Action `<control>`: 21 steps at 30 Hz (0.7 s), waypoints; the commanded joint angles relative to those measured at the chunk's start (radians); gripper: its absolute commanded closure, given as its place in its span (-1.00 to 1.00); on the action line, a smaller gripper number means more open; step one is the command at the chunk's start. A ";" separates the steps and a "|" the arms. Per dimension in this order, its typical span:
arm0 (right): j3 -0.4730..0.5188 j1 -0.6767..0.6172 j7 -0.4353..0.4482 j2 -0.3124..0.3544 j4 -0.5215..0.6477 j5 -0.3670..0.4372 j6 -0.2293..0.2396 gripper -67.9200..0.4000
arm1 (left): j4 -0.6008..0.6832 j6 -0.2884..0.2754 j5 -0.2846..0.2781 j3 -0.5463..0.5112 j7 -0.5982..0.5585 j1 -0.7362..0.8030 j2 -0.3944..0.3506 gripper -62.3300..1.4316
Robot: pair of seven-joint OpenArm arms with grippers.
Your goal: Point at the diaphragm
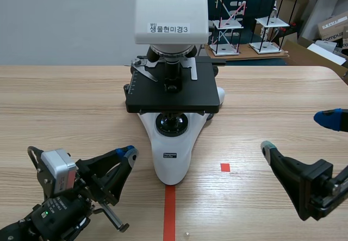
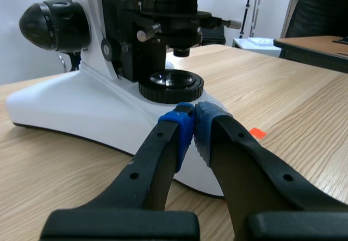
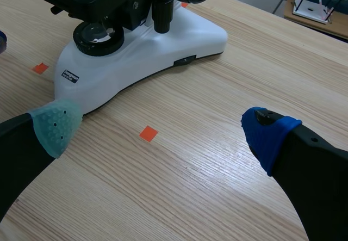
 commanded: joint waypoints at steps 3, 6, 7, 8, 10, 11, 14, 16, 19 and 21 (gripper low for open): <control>0.011 0.000 0.011 0.013 0.013 0.008 -0.003 -0.93 | 0.013 0.006 -0.007 -0.002 -0.018 -0.001 0.010 0.83; 0.011 0.000 0.011 0.013 0.013 0.008 -0.003 -0.93 | 0.013 0.006 -0.007 -0.002 -0.016 -0.001 0.014 0.83; 0.011 0.000 0.011 0.013 0.013 0.008 -0.003 -0.93 | 0.013 0.006 -0.007 -0.002 -0.015 -0.001 0.016 0.83; 0.011 0.000 0.011 0.013 0.013 0.008 -0.003 -0.93 | 0.013 0.006 -0.007 -0.002 -0.015 -0.001 0.016 0.83; 0.011 0.000 0.011 0.013 0.013 0.008 -0.003 -0.93 | 0.013 0.006 -0.007 -0.002 -0.015 -0.001 0.016 0.83; 0.011 0.000 0.011 0.013 0.013 0.008 -0.003 -0.93 | 0.013 0.006 -0.007 -0.002 -0.015 -0.001 0.016 0.83; 0.011 0.000 0.011 0.013 0.013 0.008 -0.003 -0.93 | 0.013 0.006 -0.007 -0.002 -0.015 -0.001 0.016 0.83; 0.011 0.000 0.011 0.013 0.013 0.008 -0.003 -0.93 | 0.013 0.006 -0.007 -0.002 -0.015 -0.001 0.016 0.83; 0.011 0.000 0.011 0.013 0.013 0.008 -0.003 -0.93 | 0.013 0.006 -0.007 -0.002 -0.015 -0.001 0.016 0.83; 0.011 0.000 0.011 0.013 0.013 0.008 -0.003 -0.93 | 0.013 0.006 -0.007 -0.002 -0.015 -0.001 0.016 0.83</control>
